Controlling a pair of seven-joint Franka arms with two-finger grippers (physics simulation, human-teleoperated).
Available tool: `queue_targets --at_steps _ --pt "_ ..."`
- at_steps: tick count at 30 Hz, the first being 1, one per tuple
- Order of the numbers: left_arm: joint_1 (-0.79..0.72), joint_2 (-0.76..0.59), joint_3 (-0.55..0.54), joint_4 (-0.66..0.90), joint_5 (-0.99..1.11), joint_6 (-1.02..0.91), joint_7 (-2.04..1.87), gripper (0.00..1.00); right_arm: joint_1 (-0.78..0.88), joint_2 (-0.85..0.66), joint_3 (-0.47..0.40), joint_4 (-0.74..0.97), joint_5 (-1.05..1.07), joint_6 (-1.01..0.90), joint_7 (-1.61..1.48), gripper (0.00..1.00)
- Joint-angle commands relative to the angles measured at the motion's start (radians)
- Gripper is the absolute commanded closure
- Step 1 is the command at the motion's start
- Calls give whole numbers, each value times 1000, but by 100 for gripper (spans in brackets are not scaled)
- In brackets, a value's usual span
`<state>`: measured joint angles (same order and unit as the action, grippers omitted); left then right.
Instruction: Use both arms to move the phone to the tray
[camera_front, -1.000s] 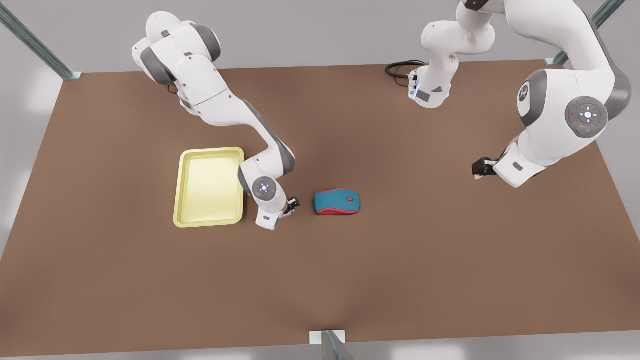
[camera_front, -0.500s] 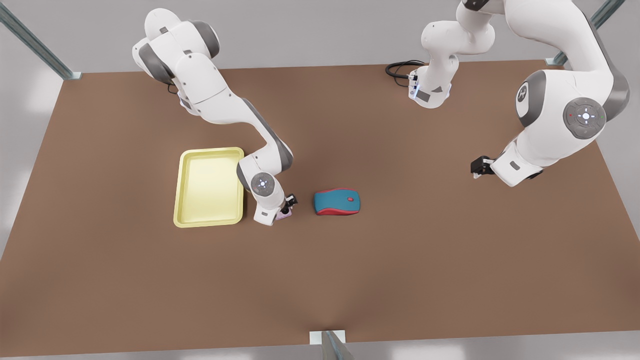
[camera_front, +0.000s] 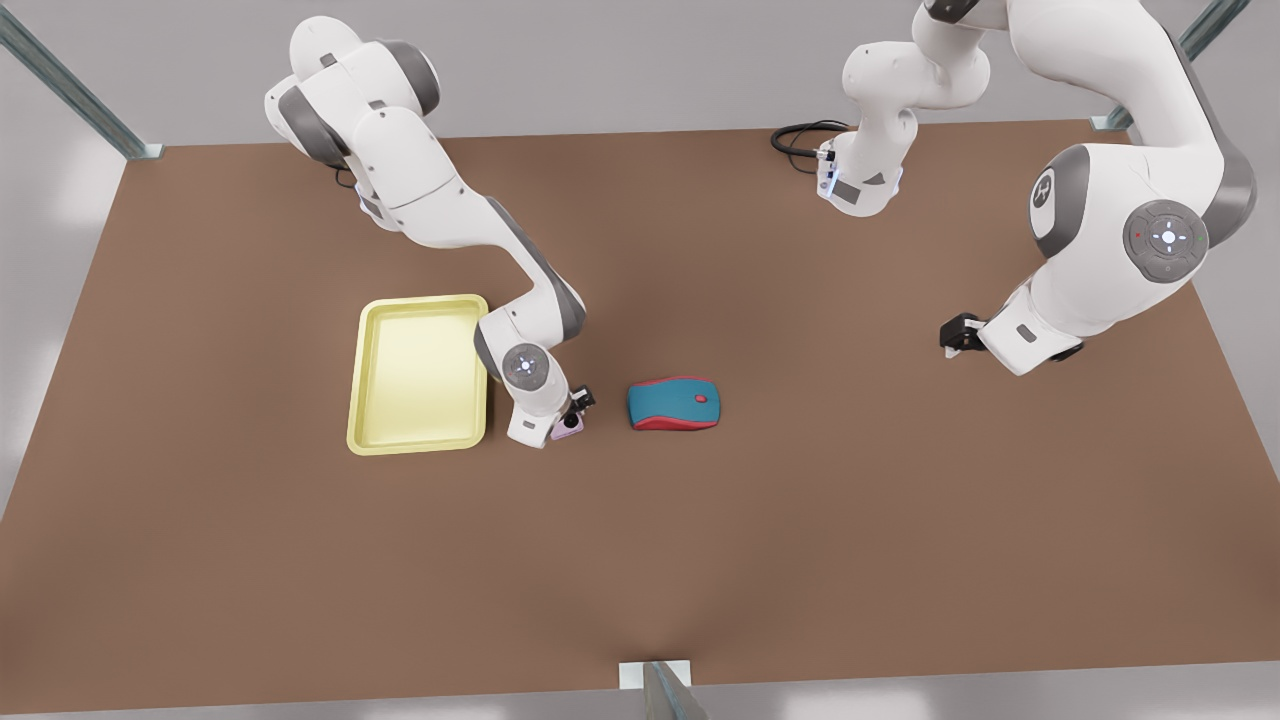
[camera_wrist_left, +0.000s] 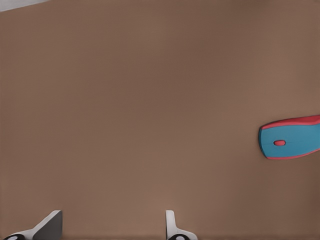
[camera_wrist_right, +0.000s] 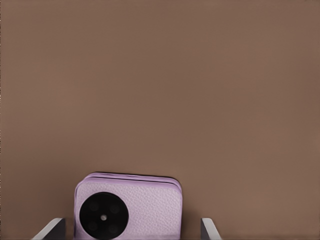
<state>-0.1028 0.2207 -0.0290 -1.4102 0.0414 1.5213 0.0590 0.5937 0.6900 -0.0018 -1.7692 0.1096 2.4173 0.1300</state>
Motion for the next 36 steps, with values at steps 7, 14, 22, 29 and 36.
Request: queue_targets --at_steps 7,14,22,29,36 --pt "0 0 0 0 0 0 16 0 3 14 0 -1 2 11 33 0" --pt "0 5 0 0 0 0 16 0 15 13 0 1 2 6 26 28" --pt "0 2 0 0 0 -3 16 0 5 -63 -10 -19 2 -20 19 31" --pt "0 3 0 0 0 -1 16 0 -164 -343 -17 -309 1 -17 -173 31" --pt "0 3 0 0 0 -1 16 0 -318 -343 -27 -478 -2 13 -378 31"
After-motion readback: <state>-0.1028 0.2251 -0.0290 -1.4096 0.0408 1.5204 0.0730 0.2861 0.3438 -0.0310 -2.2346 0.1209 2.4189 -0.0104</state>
